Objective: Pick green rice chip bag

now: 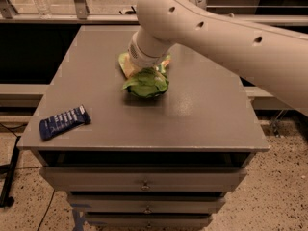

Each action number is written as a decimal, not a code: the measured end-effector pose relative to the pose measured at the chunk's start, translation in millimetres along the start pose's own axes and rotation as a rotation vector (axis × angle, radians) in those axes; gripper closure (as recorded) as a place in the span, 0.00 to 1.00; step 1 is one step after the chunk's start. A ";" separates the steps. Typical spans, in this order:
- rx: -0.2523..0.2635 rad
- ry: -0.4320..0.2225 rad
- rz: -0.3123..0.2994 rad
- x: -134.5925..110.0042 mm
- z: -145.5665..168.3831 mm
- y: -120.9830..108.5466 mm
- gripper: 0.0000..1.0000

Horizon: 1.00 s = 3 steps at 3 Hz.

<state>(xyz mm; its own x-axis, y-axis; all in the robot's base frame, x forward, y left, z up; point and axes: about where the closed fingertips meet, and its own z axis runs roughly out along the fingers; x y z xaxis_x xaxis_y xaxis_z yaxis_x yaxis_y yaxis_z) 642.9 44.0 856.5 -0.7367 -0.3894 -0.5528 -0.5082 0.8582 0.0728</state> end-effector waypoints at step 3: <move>0.029 -0.032 -0.054 -17.8 -31.4 -3.3 1.00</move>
Offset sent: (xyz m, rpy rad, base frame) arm 0.0037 -0.0143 0.0506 -0.0719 -0.1021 0.0318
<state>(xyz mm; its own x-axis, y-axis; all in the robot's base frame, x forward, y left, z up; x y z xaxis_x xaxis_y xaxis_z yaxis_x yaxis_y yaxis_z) 643.7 37.7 892.1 -0.6937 -0.4250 -0.5815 -0.5335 0.8456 0.0183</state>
